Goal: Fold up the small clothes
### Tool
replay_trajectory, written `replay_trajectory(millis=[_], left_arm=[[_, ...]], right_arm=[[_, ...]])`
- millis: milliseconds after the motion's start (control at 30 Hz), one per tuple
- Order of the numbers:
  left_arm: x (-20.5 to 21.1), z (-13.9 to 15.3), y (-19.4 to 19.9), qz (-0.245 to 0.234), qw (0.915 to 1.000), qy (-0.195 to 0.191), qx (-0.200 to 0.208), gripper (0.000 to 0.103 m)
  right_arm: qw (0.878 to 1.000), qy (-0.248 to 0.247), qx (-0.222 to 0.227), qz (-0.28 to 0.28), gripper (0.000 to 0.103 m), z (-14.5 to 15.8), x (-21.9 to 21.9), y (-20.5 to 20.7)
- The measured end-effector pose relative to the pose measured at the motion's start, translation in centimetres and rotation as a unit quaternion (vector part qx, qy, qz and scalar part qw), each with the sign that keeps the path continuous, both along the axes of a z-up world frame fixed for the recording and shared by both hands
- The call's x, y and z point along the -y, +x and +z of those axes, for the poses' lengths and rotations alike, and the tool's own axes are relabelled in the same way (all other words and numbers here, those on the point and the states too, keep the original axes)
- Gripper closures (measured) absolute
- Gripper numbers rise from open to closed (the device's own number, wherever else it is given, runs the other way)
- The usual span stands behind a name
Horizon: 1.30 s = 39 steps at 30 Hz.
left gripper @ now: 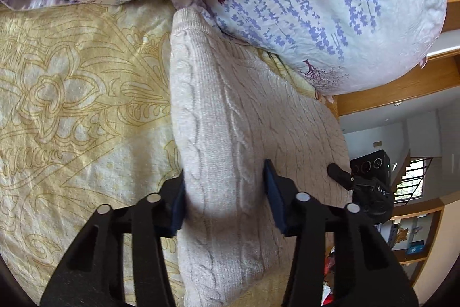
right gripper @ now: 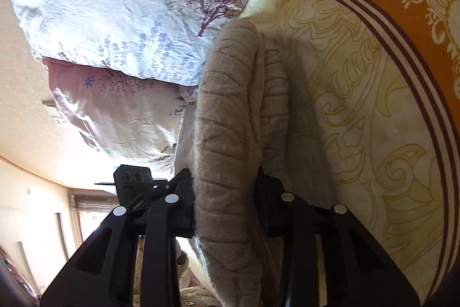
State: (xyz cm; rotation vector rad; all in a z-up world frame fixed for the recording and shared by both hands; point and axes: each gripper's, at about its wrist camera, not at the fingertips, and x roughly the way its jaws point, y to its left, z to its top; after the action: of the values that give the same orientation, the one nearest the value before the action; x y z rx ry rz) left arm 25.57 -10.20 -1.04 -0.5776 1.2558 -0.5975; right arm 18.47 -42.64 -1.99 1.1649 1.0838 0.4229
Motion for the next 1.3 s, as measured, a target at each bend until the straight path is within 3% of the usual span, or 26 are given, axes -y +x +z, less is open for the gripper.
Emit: replay_trajectory(millis=[167,333,467,600,667,733,833,900,1000,1100,1167,1300], left_arm=[[-1.7,1.8,-0.7,-0.016,0.9986,-0.049,0.016,0.070],[-6.7,4.6,-2.2,-0.001,0.9976,-0.056,0.041,0.069],[-11.0,5.2,-3.0,0.009,0.9989,-0.013,0.044,0.069],[-13.9,2.7,-2.4,0.021,0.9981,0.055,0.019,0.065],[-14.7,1.1,-2.2,0.039,0.9982,0.045,0.012,0.060],[-14.9,0.5,-2.2,0.052,0.9969,0.056,0.018,0.044],[-13.1,1.5,-2.4,0.055,0.9891,0.126,0.051,0.029],[-12.0,2.7,-2.8,0.060,0.9793,0.176,0.081,0.027],[-11.7,5.8,-4.8,0.074,0.9493,0.255,0.168,0.027],[-9.0,8.1,-6.3,0.044,0.9309,0.272,0.239,0.023],[-6.6,8.1,-6.3,0.011,0.9296,0.276,0.244,0.023],[-3.7,6.8,-5.6,-0.012,0.9375,0.269,0.221,0.023]], right_arm=[[0.999,0.034,0.034,0.004,0.072,1.6,-2.3,0.3],[0.996,0.054,0.056,0.042,0.073,2.4,-7.2,1.6],[0.995,0.021,0.053,0.081,0.074,1.6,-12.4,3.3],[0.994,-0.035,0.036,0.093,0.074,0.0,-15.4,4.2],[0.995,-0.059,0.023,0.082,0.074,-0.5,-15.3,4.4],[0.992,-0.089,0.018,0.086,0.073,-0.5,-15.7,4.4],[0.986,-0.133,0.015,0.102,0.067,0.5,-16.1,4.5],[0.983,-0.154,0.018,0.102,0.062,1.5,-16.2,4.6],[0.982,-0.175,0.050,0.057,0.061,3.6,-14.3,4.3],[0.983,-0.174,0.054,0.035,0.061,3.9,-12.7,5.2],[0.982,-0.177,0.046,0.044,0.061,3.5,-12.9,6.1],[0.971,-0.224,0.047,0.074,0.093,3.0,-14.2,6.1]])
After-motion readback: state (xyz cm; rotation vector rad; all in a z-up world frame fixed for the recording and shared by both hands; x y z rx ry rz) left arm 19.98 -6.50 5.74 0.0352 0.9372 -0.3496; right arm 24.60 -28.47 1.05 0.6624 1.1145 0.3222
